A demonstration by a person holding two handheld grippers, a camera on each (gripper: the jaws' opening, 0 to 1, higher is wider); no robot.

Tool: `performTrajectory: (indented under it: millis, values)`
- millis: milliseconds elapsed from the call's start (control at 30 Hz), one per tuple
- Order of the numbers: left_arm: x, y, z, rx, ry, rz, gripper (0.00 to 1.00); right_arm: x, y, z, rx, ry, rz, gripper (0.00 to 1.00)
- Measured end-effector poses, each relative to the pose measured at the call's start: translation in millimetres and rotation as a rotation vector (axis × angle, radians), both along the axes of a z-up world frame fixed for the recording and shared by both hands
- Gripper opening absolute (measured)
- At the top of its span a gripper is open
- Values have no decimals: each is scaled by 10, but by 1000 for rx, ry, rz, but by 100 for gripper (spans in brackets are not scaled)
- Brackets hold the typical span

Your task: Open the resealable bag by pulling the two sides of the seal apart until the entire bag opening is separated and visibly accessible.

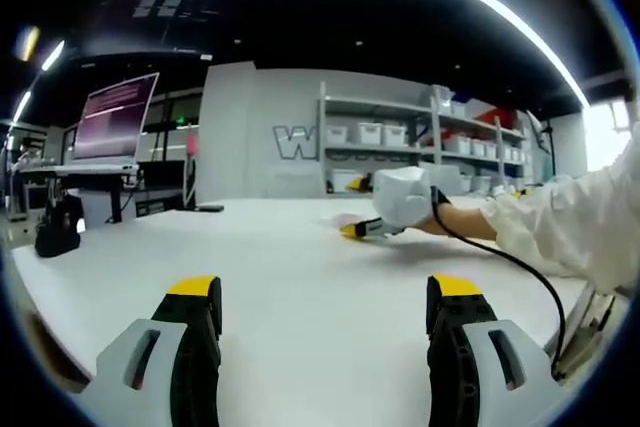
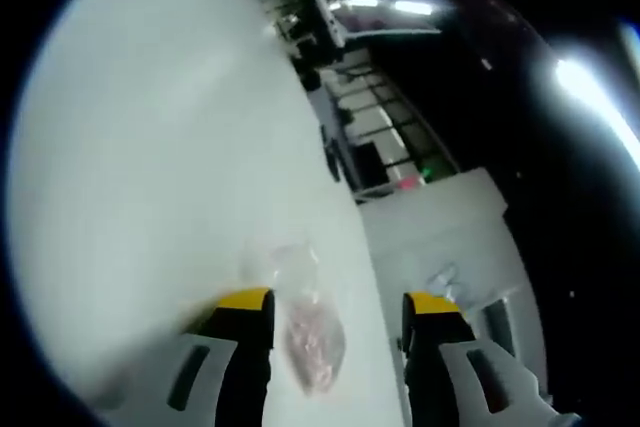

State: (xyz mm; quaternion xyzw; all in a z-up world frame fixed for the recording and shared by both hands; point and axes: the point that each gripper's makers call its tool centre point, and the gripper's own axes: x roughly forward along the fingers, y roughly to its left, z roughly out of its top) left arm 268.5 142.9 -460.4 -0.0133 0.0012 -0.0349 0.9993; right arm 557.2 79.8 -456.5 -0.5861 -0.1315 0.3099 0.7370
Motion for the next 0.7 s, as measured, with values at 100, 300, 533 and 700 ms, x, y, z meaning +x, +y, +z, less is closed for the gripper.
performTrajectory:
  millis: [100,300,533,700]
  values:
    - [0,-2,-12,-3,3,0,83,0,12,-17,-17,4,8,46]
    - [-4,3,-28,-7,4,0,83,72,13,-48,9,49,-6,39]
    - [-22,26,-38,-10,6,6,83,88,16,-120,12,71,-1,26]
    - [-24,12,-38,-13,5,3,83,78,32,-172,3,92,6,17]
